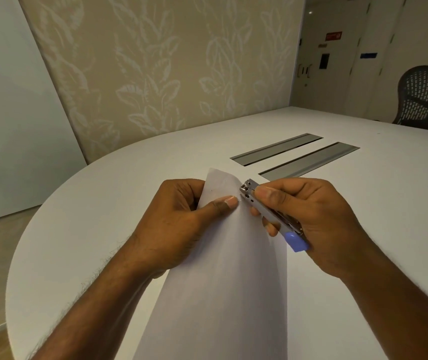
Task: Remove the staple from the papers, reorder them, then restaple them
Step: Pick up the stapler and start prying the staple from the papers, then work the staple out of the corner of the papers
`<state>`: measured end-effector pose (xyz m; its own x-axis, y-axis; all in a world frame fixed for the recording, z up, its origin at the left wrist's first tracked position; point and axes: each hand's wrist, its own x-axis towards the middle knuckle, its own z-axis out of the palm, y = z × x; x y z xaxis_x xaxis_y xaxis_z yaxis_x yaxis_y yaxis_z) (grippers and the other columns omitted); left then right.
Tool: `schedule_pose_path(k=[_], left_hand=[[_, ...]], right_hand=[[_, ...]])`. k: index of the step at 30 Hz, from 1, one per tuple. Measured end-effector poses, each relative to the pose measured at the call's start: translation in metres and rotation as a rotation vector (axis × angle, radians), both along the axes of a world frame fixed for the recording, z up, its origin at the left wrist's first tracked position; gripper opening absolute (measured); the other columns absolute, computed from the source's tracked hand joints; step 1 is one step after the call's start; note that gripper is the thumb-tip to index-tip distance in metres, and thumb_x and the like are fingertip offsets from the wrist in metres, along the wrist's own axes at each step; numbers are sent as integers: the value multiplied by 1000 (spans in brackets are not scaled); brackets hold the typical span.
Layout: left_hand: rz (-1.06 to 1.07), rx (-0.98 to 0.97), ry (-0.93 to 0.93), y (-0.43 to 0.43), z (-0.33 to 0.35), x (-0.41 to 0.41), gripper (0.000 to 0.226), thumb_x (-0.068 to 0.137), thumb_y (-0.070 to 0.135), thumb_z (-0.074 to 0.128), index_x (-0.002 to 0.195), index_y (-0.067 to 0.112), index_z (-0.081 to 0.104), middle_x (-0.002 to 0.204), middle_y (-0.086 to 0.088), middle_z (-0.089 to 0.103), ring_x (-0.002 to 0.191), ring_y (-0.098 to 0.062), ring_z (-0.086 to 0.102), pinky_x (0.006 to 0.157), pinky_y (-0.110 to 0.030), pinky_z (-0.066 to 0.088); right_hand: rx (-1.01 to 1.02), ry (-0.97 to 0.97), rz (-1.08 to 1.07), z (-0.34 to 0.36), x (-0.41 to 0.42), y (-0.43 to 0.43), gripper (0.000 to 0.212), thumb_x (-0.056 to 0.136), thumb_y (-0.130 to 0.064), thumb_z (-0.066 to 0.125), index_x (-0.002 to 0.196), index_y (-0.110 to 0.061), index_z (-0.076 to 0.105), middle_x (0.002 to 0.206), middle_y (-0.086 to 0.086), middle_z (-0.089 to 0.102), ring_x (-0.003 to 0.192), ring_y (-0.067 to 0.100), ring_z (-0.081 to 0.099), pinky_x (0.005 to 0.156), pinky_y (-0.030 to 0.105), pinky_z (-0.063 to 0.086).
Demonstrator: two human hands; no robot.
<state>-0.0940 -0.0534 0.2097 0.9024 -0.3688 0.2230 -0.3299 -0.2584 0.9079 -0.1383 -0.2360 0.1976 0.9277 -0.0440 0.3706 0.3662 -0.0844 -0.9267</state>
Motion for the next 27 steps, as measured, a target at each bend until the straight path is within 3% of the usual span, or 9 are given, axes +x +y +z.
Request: schedule_pose_path(k=[3,5,8,12,17,19,21,24,27], left_hand=[[-16,8,21,2,-3,1,46,66,50,63,87,11,76,83,-7,77,75,-22,74,74,-37,62],[-25,-6,40,5,-6,2,45,66,50,64,86,11,76,82,-5,78,75,-21,75,72,-33,62],[-29,-27,44,8,-7,4,44,66,49,64,85,11,76,81,-4,78,74,-19,75,70,-29,61],[-38,-14,60,9,-8,8,45,65,51,63,88,15,75,84,-2,78,77,-19,75,71,-29,59],[-68,44,-30,12,-2,12,31,77,47,64,86,20,75,82,3,77,75,-16,74,65,-26,57],[-90,110,-130,14,1,15,23,84,42,64,89,22,75,84,3,76,76,-16,73,69,-32,59],[-107,140,-212,15,2,19,17,87,40,64,89,26,73,85,9,76,77,-12,72,68,-27,57],[-103,136,-338,17,5,25,12,89,37,63,91,29,72,85,14,73,81,-9,70,67,-19,52],[-62,118,-518,15,6,31,16,92,30,63,100,19,72,92,4,72,88,-17,67,76,-33,55]], right_hand=[[276,183,126,-5,1,-5,27,67,-35,62,73,-12,75,63,3,69,45,13,58,44,17,52],[362,201,126,-5,3,-10,34,62,-39,66,79,-12,76,68,8,68,48,14,58,45,18,53],[215,101,26,-7,9,-18,39,67,-44,59,88,-13,68,74,2,75,51,14,63,50,17,54],[10,-41,-111,-14,16,-20,27,78,-36,54,96,-16,59,89,-12,77,52,14,67,52,16,54],[-143,45,-24,-15,15,-34,50,54,-38,79,98,-23,61,84,6,77,65,25,71,59,24,58],[-269,68,8,-13,16,-40,48,51,-36,81,94,-23,65,76,16,72,65,34,67,61,30,61],[-298,15,-1,-10,14,-41,41,53,-32,81,90,-20,68,74,22,69,65,38,63,62,31,62],[-328,-136,-85,-1,6,-37,32,58,-31,78,88,-24,67,75,4,73,62,19,67,59,17,56],[-464,-337,-277,9,-4,-31,28,65,-31,76,89,-26,64,73,-15,70,72,2,67,65,9,54]])
